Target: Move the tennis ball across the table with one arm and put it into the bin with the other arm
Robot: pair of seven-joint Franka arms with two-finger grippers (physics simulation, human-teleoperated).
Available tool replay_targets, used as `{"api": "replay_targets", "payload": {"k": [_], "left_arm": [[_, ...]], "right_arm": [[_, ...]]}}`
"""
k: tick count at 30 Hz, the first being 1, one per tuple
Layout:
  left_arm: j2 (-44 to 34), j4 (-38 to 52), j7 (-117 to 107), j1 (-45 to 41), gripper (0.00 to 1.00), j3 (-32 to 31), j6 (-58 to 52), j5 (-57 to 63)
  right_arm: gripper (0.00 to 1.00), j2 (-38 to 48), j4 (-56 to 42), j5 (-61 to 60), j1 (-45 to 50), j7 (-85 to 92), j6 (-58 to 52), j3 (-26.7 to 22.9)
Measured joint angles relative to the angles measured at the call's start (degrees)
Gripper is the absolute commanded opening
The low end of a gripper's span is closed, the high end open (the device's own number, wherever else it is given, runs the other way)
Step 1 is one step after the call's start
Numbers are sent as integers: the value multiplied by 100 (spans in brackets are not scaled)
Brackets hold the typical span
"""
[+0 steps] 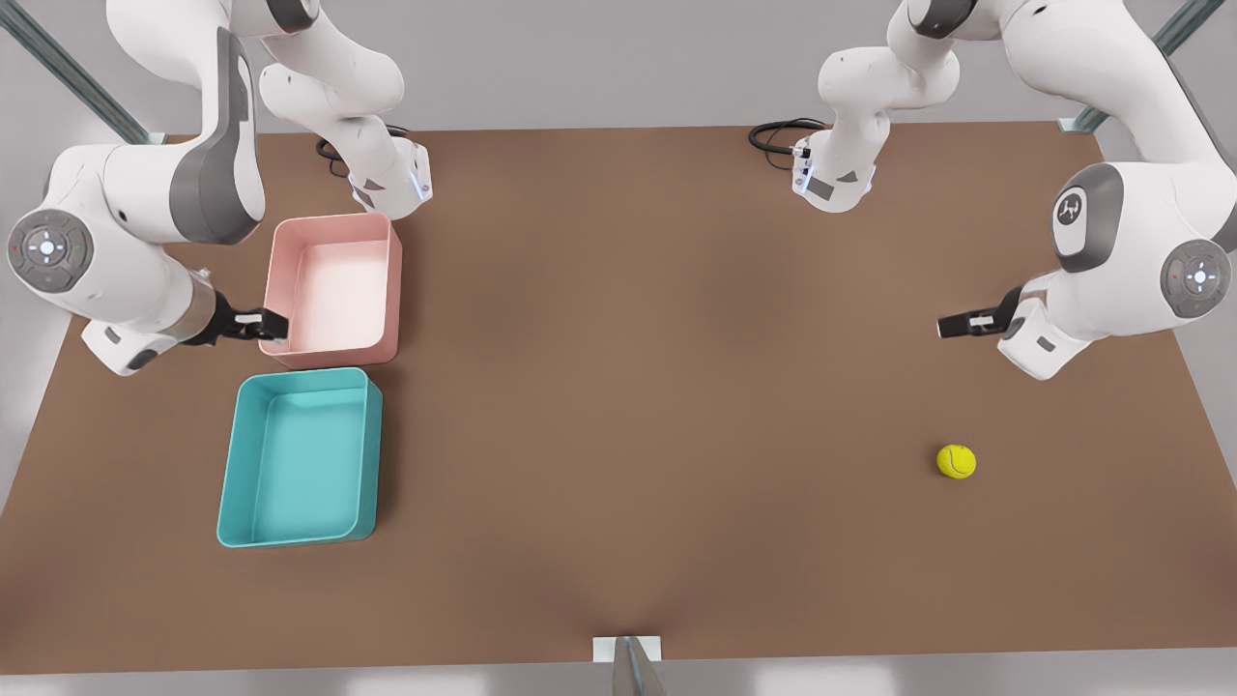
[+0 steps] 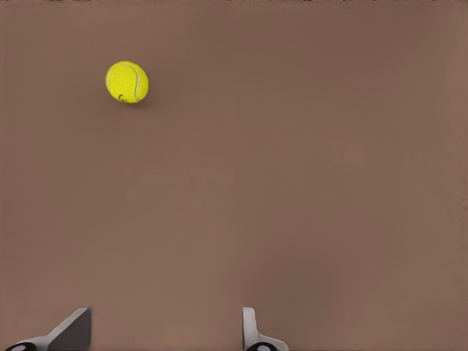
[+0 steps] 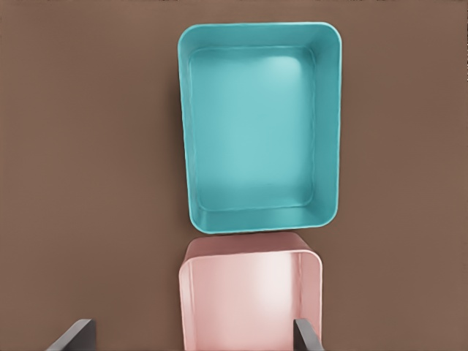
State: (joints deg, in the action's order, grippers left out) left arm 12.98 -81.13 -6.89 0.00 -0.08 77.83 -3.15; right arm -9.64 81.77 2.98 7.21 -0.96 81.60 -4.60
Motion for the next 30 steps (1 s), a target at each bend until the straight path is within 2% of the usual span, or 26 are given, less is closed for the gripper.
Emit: {"api": "replay_targets", "payload": {"k": [1,2,3,4,5,11,18,24,30], "left_arm": [[0,-1,-9,0,100,0,17,-1],[3,-5,-14,1,94,0,30,-1],[58,-7,-4,9,55,12,52,4],[189,-8,25,62,25,23,108,19],[368,-9,65,156,21,31,225,31],[1681,-196,1219,696,21,50,1959,255],[2888,-48,4436,1512,21,62,3653,339],[3089,-48,6932,1606,21,8,4248,639],[3129,-444,8237,1591,21,-39,4601,1351]], "right_arm": [[100,-4,8,7,1,8,24,-2],[100,-12,14,11,0,14,44,-2],[100,-50,27,10,2,18,60,-1],[100,-98,26,15,21,22,75,-5],[100,-128,22,22,57,25,92,-5],[100,-177,-144,130,211,52,148,-32],[100,-184,-176,137,167,86,39,-48],[100,-193,-152,112,161,113,2,-48],[100,-261,-151,103,173,134,-12,-48]]}}
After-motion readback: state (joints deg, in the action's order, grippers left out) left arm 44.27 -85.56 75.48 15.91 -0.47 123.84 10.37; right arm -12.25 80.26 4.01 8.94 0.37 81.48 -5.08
